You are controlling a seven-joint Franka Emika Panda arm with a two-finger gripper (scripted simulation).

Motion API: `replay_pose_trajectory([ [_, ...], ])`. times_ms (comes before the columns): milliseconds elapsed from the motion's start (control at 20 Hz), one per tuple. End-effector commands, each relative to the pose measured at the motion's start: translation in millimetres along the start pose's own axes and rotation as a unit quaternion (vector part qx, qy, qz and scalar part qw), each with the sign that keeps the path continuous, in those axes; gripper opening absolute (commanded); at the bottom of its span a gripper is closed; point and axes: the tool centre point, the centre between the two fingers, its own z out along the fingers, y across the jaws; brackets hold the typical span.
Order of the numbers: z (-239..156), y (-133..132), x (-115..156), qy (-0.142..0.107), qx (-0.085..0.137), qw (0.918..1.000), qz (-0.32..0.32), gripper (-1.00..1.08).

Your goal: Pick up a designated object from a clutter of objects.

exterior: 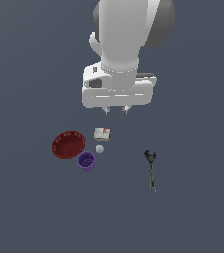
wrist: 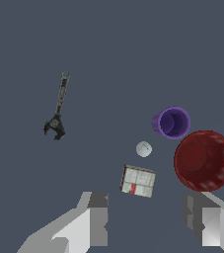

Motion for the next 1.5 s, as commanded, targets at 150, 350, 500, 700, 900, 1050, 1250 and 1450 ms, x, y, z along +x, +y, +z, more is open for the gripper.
replay_pose_trajectory([
  [150, 11.4, 10.6, 2.9, -0.002, -0.021, 0.9995, -0.025, 0.28],
  [350, 24.8, 22.9, 6.3, -0.005, -0.047, 0.9973, -0.057, 0.28],
  [500, 37.5, 34.1, 9.4, -0.009, -0.07, 0.9935, -0.089, 0.28],
  [700, 57.8, 50.7, 13.8, -0.018, -0.106, 0.9838, -0.144, 0.28],
  [900, 78.7, 65.9, 17.7, -0.029, -0.14, 0.9686, -0.204, 0.28],
  [1050, 94.4, 75.9, 20.2, -0.038, -0.162, 0.9537, -0.25, 0.28],
  [1250, 115.5, 87.3, 22.7, -0.052, -0.189, 0.9291, -0.314, 0.28],
  [1450, 136.9, 96.4, 24.1, -0.067, -0.21, 0.8989, -0.378, 0.28],
])
